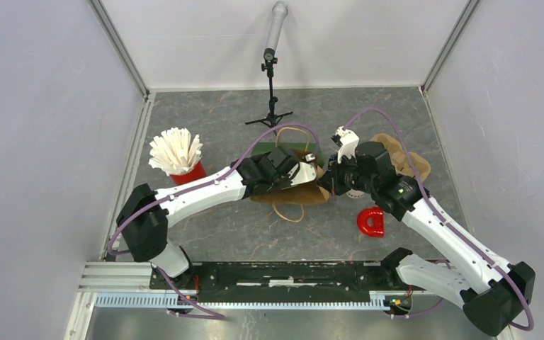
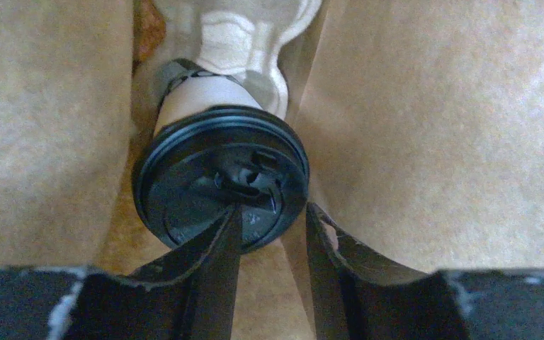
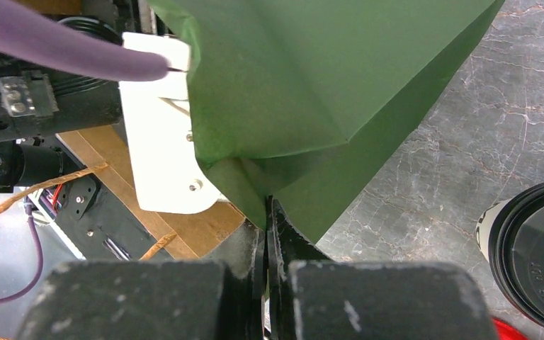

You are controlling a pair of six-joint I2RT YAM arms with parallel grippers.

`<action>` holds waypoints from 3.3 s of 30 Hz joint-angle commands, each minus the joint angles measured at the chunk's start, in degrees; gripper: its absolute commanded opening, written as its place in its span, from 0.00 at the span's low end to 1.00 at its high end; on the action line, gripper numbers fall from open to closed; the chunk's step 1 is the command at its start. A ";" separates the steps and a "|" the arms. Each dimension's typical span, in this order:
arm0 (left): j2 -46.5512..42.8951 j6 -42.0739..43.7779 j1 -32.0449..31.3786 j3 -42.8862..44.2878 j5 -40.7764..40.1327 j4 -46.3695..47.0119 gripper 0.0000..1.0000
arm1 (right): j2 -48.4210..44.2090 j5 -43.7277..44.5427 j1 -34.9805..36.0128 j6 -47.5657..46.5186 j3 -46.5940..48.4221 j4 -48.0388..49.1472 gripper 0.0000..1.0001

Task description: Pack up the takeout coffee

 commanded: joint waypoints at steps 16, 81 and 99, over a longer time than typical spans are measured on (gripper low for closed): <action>-14.42 -14.80 -0.16 3.92 11.79 -11.96 0.59 | 1.46 0.94 0.52 4.98 0.91 2.09 0.00; -27.28 -61.19 9.37 8.48 4.32 -22.36 0.65 | 3.77 3.72 -2.20 18.99 4.49 3.91 0.00; -27.63 -59.62 14.53 1.82 7.99 -14.86 0.43 | 3.24 3.05 -2.38 19.57 3.39 5.61 0.00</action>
